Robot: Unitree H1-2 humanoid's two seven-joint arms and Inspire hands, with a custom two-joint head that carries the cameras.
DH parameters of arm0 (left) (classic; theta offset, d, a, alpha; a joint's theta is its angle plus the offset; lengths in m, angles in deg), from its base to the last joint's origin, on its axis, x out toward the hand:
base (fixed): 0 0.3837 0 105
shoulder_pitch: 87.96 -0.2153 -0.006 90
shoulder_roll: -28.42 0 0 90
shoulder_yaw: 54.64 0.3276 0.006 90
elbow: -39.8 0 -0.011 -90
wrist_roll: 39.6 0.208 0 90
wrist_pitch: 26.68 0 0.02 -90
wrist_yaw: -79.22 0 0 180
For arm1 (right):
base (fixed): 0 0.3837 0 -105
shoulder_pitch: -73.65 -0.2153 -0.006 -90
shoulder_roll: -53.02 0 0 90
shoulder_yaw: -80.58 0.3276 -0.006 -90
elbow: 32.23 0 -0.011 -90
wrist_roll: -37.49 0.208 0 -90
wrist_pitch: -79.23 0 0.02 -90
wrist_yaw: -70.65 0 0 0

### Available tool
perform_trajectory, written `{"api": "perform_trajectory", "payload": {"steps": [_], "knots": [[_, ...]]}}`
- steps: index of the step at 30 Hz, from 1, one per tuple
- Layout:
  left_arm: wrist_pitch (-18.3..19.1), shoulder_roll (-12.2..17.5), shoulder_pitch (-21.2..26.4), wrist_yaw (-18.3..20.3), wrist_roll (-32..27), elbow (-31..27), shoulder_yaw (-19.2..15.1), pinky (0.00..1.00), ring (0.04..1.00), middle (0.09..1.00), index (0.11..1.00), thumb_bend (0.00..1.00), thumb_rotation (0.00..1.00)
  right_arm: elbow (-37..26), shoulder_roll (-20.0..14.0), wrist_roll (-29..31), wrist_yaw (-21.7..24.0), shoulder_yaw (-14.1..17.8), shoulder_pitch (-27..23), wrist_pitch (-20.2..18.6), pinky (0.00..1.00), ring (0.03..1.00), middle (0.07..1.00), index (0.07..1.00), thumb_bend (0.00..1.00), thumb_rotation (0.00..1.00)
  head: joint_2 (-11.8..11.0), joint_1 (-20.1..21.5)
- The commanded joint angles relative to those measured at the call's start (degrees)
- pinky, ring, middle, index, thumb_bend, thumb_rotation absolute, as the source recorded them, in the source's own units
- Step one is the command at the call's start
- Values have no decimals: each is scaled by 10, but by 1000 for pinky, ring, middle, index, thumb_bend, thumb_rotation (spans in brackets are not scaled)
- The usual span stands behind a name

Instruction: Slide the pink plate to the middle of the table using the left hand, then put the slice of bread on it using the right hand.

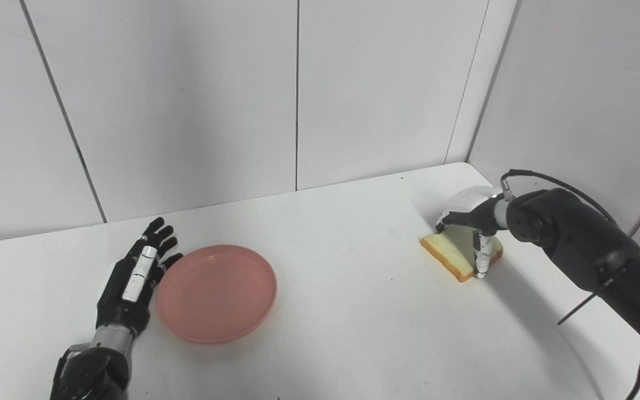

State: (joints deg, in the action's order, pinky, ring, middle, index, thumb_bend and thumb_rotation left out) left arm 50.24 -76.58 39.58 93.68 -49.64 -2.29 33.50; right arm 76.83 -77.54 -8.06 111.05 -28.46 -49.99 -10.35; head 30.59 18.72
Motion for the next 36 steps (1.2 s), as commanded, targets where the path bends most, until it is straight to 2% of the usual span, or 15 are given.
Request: {"api": "perform_trajectory", "payload": {"steps": [1,2,6,8,10,18,23,31,34,36], "knots": [[34,4,-15,3,1,16,0,809,905,911,883,777,707,0,-7,13,12,9,5,-19,741,846,870,800,949,107,1,0],[33,5,-15,3,2,17,1,809,905,911,883,777,706,0,-7,17,14,11,7,-23,734,840,865,798,948,103,1,0],[36,5,-14,4,1,17,0,801,902,908,879,782,699,6,-8,25,12,11,11,-20,598,663,714,753,889,115,2,2],[36,6,-14,4,1,18,0,804,904,910,880,788,697,6,-7,26,11,11,12,-25,553,611,666,734,861,117,2,2],[36,5,-14,6,1,18,1,808,907,914,883,788,697,-1,-8,21,7,10,18,-31,537,586,651,756,832,133,3,2],[36,3,-13,0,7,17,5,804,904,909,876,791,702,-4,-10,32,3,11,20,-19,564,608,671,774,818,158,3,2],[38,2,-14,1,4,16,4,812,906,912,878,793,696,-5,-12,34,1,11,16,-10,547,596,663,749,823,167,3,1],[37,-1,-16,-3,6,15,5,804,906,913,878,810,694,-46,-18,27,14,6,-5,-3,545,587,643,742,839,177,3,-2],[37,-3,-16,-3,4,16,4,804,906,913,875,813,689,-61,-18,34,26,9,-14,-3,539,582,643,800,825,159,2,-2],[36,-4,-16,-4,4,17,3,804,904,914,874,816,686,-73,-19,34,32,9,-24,4,541,579,639,785,822,150,2,-3]]}}
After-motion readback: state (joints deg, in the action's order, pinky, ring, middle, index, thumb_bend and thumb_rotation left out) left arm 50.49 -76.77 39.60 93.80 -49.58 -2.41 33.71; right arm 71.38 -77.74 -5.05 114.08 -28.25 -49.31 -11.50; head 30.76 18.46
